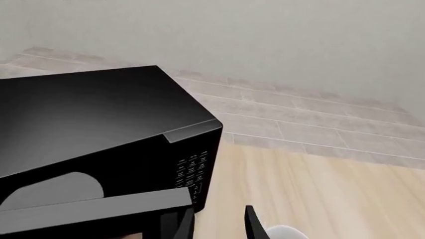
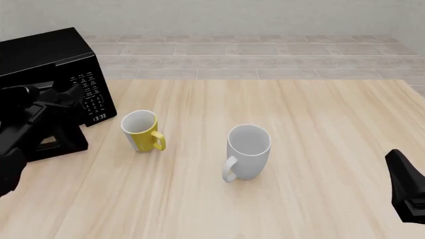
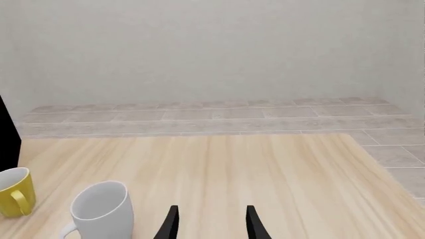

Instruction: Close the microwave.

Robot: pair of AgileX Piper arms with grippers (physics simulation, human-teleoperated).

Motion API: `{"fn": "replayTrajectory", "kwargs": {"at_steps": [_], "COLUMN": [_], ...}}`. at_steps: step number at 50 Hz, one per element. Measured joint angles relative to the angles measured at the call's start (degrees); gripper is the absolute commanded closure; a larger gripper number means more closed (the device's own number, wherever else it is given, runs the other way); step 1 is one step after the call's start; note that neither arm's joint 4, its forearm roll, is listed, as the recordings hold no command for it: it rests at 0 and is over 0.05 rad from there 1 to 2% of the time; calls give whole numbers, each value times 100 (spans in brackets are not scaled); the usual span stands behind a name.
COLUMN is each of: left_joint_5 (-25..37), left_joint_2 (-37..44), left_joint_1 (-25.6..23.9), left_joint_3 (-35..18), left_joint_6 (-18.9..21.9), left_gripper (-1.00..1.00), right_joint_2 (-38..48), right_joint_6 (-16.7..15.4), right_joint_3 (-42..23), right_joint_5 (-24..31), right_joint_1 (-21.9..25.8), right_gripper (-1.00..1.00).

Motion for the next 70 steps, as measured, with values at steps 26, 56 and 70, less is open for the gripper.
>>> {"fn": "replayTrajectory", "kwargs": {"at_steps": [26,56,70], "left_joint_5": [-179,-379,-447], "left_joint_2": [357,677,791], "left_joint_1": [44,88,108], "left_joint_3": [-269,-504,-590], "left_joint_6": [33,54,46], "left_gripper": [-100,-100,-100], "right_joint_2": [1,1,2], "right_joint_6": [-1,7,12], "right_joint_3": [0,0,0], "right_joint_5": [-6,-4,-4], "right_joint_1": [7,20,24], "right_gripper": [-100,-100,-100]}}
